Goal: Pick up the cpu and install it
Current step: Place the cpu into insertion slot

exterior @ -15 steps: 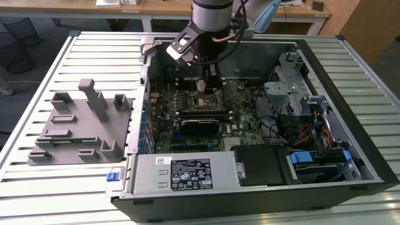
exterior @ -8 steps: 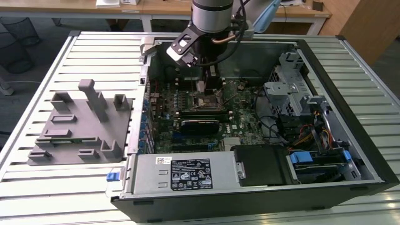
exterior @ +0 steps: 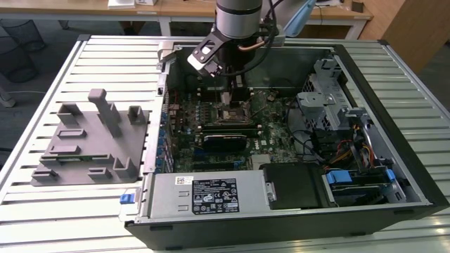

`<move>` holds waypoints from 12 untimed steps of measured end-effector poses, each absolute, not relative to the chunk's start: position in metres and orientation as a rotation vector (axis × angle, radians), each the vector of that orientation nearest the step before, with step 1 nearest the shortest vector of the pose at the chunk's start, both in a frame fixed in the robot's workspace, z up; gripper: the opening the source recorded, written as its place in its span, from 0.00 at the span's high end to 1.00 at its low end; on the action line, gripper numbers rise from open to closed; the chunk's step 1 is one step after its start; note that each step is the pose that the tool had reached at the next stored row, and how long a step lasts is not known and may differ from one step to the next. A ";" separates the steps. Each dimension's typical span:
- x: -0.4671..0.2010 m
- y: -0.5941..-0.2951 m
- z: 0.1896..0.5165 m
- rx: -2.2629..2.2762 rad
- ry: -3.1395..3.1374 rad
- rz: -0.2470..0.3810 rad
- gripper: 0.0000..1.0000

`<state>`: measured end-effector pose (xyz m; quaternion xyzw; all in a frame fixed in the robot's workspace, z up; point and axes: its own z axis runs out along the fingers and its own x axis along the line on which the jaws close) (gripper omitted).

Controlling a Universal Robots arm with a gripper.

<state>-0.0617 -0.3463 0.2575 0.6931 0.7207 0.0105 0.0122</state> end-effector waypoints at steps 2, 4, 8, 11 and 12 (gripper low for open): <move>-0.062 -0.345 0.256 2.161 2.247 0.033 0.47; -0.062 -0.345 0.254 2.160 2.247 0.033 0.47; -0.061 -0.343 0.250 2.161 2.247 0.033 0.47; -0.061 -0.341 0.246 2.160 2.247 0.033 0.47; -0.060 -0.341 0.245 2.160 2.247 0.033 0.47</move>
